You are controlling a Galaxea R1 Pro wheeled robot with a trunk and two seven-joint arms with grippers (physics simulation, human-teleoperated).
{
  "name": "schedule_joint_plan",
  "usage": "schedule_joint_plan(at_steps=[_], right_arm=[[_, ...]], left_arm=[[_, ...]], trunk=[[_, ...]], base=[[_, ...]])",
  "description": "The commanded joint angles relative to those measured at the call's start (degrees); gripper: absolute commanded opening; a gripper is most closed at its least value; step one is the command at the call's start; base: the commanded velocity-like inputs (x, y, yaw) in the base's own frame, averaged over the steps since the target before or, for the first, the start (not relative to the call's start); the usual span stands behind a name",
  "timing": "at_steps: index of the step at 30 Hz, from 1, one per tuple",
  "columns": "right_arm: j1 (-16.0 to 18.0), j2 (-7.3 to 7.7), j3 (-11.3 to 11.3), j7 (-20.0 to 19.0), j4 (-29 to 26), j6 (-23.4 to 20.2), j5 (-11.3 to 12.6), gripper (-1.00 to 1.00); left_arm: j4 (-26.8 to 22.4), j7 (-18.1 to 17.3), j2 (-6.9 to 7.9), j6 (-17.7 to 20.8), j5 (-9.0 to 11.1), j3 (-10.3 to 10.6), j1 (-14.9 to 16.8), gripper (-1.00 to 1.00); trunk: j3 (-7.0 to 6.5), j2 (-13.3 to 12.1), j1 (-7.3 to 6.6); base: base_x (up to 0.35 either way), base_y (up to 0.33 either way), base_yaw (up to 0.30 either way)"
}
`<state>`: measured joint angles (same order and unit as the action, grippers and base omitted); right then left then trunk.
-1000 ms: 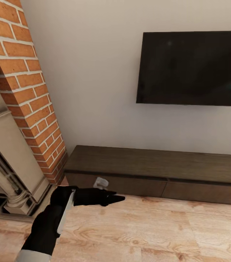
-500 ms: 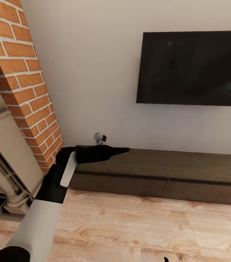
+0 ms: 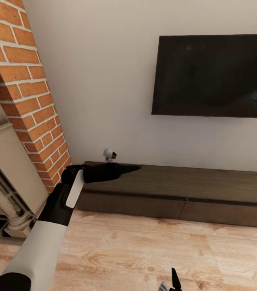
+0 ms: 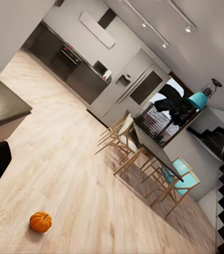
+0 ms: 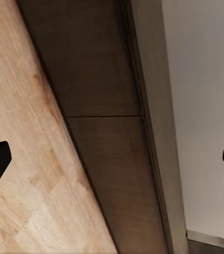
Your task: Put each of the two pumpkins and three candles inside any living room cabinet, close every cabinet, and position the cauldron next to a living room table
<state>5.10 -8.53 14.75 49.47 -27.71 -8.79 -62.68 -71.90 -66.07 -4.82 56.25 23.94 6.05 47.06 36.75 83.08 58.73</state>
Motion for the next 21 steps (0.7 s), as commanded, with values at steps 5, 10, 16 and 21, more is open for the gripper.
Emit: schedule_joint_plan(at_steps=[5, 10, 16, 21], right_arm=[[0.0, -0.01, 0.0, -0.2, 0.4, 0.2, 0.0, 1.00], [0.0, -0.33, 2.2, 0.6, 0.7, -0.2, -0.2, 1.00], [1.2, -0.39, 5.2, 2.8, 0.6, -5.7, -0.2, 1.00], [7.5, -0.43, 5.4, 4.4, 1.2, -8.1, -0.2, 1.00]], left_arm=[[0.4, 0.2, 0.49, -0.2, -0.1, 0.2, -0.1, 1.00], [0.5, 0.2, 0.60, -0.3, -0.1, 0.2, -0.1, 1.00], [0.6, 0.3, 0.54, -0.3, -0.2, 0.2, -0.2, 1.00], [0.6, 0.5, 0.34, -1.0, -0.4, 0.2, -0.2, 1.00]], trunk=[[0.00, 0.0, 0.00], [0.00, 0.0, 0.00], [0.00, 0.0, 0.00], [0.00, 0.0, 0.00]], base=[[0.000, 0.000, 0.000], [0.000, 0.000, 0.000], [0.000, 0.000, 0.000], [0.000, 0.000, 0.000]])
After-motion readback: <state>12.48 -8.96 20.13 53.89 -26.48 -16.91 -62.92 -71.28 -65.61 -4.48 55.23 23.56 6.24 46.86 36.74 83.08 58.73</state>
